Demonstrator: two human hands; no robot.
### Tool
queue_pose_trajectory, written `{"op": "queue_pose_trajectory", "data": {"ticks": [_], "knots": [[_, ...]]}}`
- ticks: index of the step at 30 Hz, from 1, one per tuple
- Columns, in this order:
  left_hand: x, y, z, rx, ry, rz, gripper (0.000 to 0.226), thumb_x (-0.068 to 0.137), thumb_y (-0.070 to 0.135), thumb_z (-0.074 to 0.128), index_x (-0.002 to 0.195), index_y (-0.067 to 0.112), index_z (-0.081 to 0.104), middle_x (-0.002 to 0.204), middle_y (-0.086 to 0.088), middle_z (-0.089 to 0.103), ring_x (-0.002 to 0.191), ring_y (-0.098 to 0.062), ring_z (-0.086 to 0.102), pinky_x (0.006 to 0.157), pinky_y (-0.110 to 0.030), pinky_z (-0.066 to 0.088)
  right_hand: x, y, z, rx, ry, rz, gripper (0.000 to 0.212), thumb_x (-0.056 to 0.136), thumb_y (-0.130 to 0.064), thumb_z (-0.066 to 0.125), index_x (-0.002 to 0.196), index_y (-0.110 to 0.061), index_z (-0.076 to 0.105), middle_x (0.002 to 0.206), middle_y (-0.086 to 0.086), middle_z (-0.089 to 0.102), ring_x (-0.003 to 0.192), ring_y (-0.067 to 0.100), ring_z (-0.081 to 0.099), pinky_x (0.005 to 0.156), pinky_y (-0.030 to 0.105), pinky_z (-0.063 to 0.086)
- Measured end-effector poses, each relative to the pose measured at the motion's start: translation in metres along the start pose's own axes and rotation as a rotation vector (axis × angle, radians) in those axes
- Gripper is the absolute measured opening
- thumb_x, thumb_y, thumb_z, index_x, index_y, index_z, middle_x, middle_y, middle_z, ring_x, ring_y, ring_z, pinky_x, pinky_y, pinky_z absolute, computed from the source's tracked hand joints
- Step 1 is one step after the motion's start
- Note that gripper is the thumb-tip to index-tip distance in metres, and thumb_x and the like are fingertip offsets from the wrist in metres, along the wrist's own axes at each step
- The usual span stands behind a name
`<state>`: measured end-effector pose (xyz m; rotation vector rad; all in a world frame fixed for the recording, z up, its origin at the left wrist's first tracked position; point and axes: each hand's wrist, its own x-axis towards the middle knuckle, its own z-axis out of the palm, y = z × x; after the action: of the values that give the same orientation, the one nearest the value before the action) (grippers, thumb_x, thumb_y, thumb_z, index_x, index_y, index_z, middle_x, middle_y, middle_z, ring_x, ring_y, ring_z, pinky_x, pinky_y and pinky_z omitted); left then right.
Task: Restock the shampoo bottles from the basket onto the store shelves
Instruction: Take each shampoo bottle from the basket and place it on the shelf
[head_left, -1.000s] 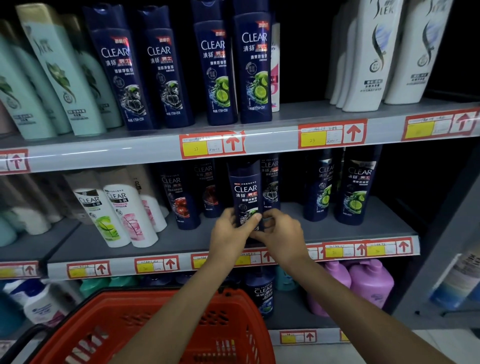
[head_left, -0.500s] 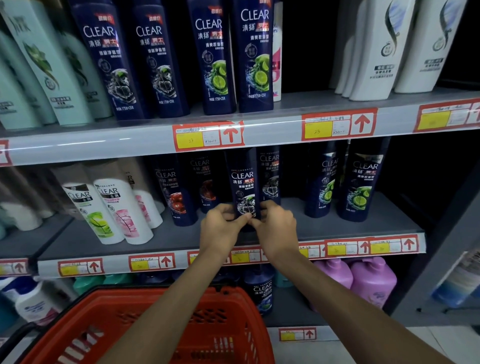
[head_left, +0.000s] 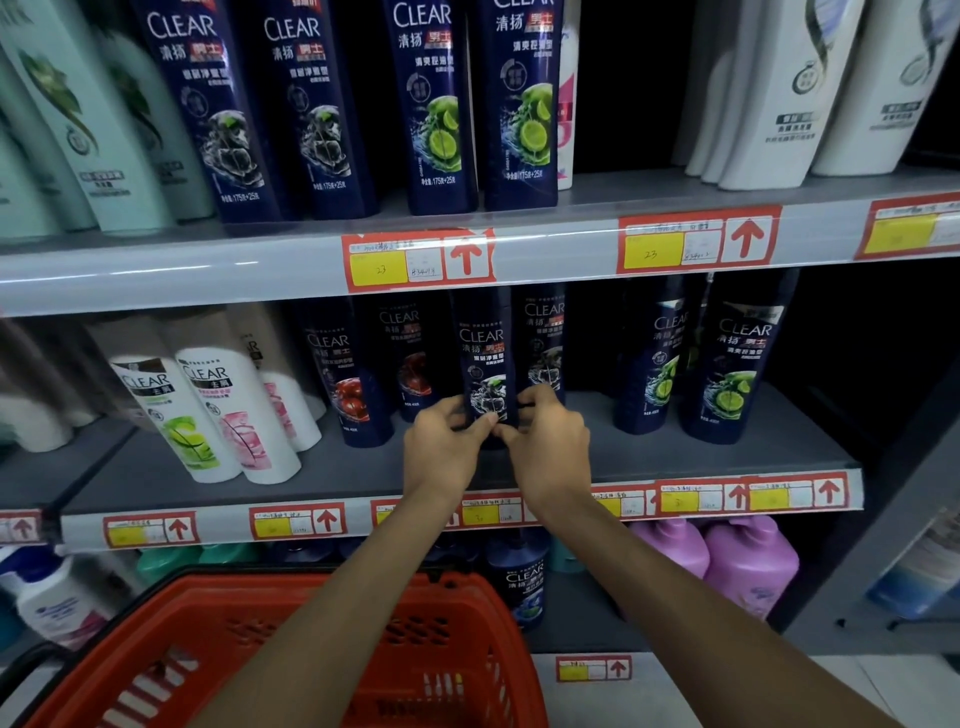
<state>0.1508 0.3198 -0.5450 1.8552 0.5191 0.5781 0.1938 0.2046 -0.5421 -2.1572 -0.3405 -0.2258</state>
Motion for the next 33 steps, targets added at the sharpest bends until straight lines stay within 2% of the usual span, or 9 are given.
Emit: {"op": "queue_pose_trajectory", "data": {"ticks": [6, 10, 14, 16, 22, 25, 30, 33], "knots": [[0.0, -0.001, 0.0, 0.027, 0.001, -0.006, 0.055, 0.09, 0.034, 0.079, 0.139, 0.017, 0.062, 0.122, -0.004, 0.072, 0.111, -0.021, 0.069, 0.093, -0.046, 0.061, 0.0, 0.001, -0.001, 0.003, -0.002, 0.001, 0.039, 0.089, -0.027, 0.079, 0.119, -0.017, 0.058, 0.104, 0.003, 0.071, 0.094, 0.021, 0.069, 0.08, 0.035, 0.057], [0.0, 0.0, 0.0, 0.158, 0.04, -0.017, 0.036, 0.095, 0.032, 0.073, 0.125, 0.015, 0.066, 0.105, 0.0, 0.073, 0.1, -0.019, 0.068, 0.086, -0.035, 0.057, 0.0, -0.001, -0.003, -0.002, -0.006, 0.004, 0.039, 0.089, -0.025, 0.079, 0.12, -0.016, 0.059, 0.104, 0.004, 0.07, 0.096, 0.022, 0.068, 0.082, 0.035, 0.056], [-0.004, 0.005, -0.002, 0.193, 0.047, -0.081, 0.026, 0.093, 0.036, 0.075, 0.11, 0.02, 0.064, 0.098, 0.004, 0.071, 0.096, -0.019, 0.068, 0.084, -0.037, 0.057, -0.002, -0.003, -0.008, 0.003, -0.021, 0.027, 0.04, 0.088, -0.025, 0.079, 0.122, -0.016, 0.059, 0.104, 0.001, 0.069, 0.098, 0.022, 0.067, 0.084, 0.034, 0.054], [-0.008, 0.006, -0.004, 0.218, 0.036, -0.082, 0.028, 0.092, 0.038, 0.075, 0.111, 0.021, 0.063, 0.099, 0.003, 0.07, 0.096, -0.019, 0.068, 0.085, -0.038, 0.057, -0.007, -0.003, -0.01, 0.001, -0.026, 0.026, 0.041, 0.088, -0.025, 0.079, 0.124, -0.017, 0.059, 0.104, 0.001, 0.068, 0.099, 0.022, 0.066, 0.085, 0.035, 0.054], [-0.034, 0.012, -0.01, 0.429, 0.013, 0.02, 0.041, 0.089, 0.047, 0.076, 0.122, 0.027, 0.063, 0.109, 0.007, 0.069, 0.102, -0.017, 0.067, 0.086, -0.04, 0.059, -0.019, 0.0, -0.031, -0.07, -0.03, -0.039, 0.047, 0.088, -0.029, 0.078, 0.13, -0.019, 0.057, 0.121, 0.004, 0.065, 0.109, 0.025, 0.064, 0.087, 0.036, 0.053], [-0.049, 0.021, -0.001, 0.498, 0.002, 0.106, 0.04, 0.089, 0.049, 0.074, 0.123, 0.032, 0.063, 0.115, 0.009, 0.069, 0.105, -0.015, 0.066, 0.084, -0.039, 0.059, -0.025, 0.009, -0.051, -0.091, -0.01, -0.038, 0.048, 0.088, -0.03, 0.078, 0.13, -0.021, 0.056, 0.123, 0.004, 0.063, 0.11, 0.025, 0.063, 0.087, 0.037, 0.053], [-0.064, 0.044, 0.039, 0.48, -0.048, 0.201, 0.029, 0.088, 0.051, 0.072, 0.112, 0.036, 0.064, 0.105, 0.016, 0.066, 0.1, -0.01, 0.065, 0.081, -0.039, 0.059, -0.023, 0.034, -0.092, -0.076, 0.091, 0.004, 0.044, 0.087, -0.027, 0.077, 0.127, -0.021, 0.058, 0.123, 0.002, 0.063, 0.11, 0.024, 0.062, 0.088, 0.036, 0.05], [-0.065, 0.06, 0.072, 0.419, -0.076, 0.224, 0.032, 0.088, 0.05, 0.073, 0.114, 0.034, 0.064, 0.099, 0.015, 0.065, 0.095, -0.01, 0.065, 0.08, -0.038, 0.058, -0.019, 0.053, -0.117, -0.046, 0.189, 0.056, 0.042, 0.086, -0.026, 0.079, 0.123, -0.018, 0.061, 0.116, 0.004, 0.065, 0.104, 0.025, 0.062, 0.085, 0.036, 0.05]]}}
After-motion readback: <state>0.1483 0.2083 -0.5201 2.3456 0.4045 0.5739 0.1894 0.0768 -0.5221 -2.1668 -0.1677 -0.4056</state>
